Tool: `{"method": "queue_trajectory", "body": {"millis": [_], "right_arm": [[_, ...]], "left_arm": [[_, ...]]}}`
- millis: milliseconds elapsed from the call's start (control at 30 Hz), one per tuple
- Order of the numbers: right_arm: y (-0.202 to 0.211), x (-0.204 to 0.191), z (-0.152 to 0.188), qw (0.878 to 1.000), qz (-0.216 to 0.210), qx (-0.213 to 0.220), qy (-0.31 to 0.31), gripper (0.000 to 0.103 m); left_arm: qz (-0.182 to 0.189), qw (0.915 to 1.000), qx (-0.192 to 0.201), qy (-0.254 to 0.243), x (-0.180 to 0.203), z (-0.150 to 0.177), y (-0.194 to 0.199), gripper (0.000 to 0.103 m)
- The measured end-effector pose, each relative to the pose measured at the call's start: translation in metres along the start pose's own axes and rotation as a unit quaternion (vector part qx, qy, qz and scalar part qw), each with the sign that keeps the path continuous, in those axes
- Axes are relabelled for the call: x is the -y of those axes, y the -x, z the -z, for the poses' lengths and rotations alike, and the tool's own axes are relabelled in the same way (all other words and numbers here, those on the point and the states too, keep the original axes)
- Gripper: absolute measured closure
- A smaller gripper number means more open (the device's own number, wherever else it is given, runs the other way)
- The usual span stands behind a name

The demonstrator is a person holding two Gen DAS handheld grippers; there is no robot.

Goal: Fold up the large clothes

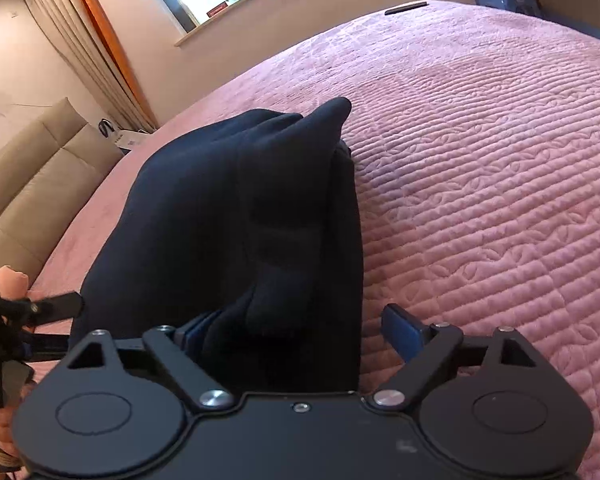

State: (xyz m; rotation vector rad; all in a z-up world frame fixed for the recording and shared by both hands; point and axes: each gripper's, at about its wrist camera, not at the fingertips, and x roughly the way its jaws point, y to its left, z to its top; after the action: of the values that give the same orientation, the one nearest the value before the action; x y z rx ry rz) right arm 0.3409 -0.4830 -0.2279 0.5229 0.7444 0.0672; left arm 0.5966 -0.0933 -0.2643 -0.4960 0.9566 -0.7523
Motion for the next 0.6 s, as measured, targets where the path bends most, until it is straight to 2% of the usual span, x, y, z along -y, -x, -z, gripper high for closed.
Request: {"method": "queue_trajectory", "body": {"millis": [233,267,300,333,367,400,467,600], "right_arm": [[-0.010,0.001,-0.005,1.000,-0.023,-0.012,-0.005,0.000],[-0.011,-0.004,-0.004,1.000,-0.014,-0.003,0.002,0.004],[-0.012,-0.008,-0.003,1.000,-0.011,0.005,0.005,0.024],[-0.014,-0.012,-0.002,1.000,-0.021,0.005,0.004,0.039],[-0.015,-0.017,-0.002,1.000,-0.031,0.004,0.001,0.045],[-0.014,-0.022,-0.002,1.000,-0.023,0.009,0.009,0.051],[-0.010,-0.033,-0.001,0.999,-0.022,0.014,0.031,0.058],[0.018,-0.056,-0.002,0.997,-0.063,0.024,0.034,0.062]], "left_arm": [[0.039,0.9977,-0.027,0.048,-0.019,0.006,-0.022,0.001],[0.040,0.9977,-0.022,0.049,-0.019,0.007,-0.026,0.001],[0.037,0.9981,-0.018,0.046,-0.017,0.007,-0.027,0.003],[0.030,0.9988,-0.013,0.037,-0.014,0.007,-0.026,0.011],[0.024,0.9993,-0.009,0.027,-0.012,0.006,-0.024,0.019],[0.024,0.9995,-0.004,0.017,-0.010,0.007,-0.021,0.022],[0.042,0.9990,0.009,0.005,-0.009,0.008,-0.010,0.036],[0.072,0.9968,0.029,-0.020,0.007,0.010,0.016,0.041]]}}
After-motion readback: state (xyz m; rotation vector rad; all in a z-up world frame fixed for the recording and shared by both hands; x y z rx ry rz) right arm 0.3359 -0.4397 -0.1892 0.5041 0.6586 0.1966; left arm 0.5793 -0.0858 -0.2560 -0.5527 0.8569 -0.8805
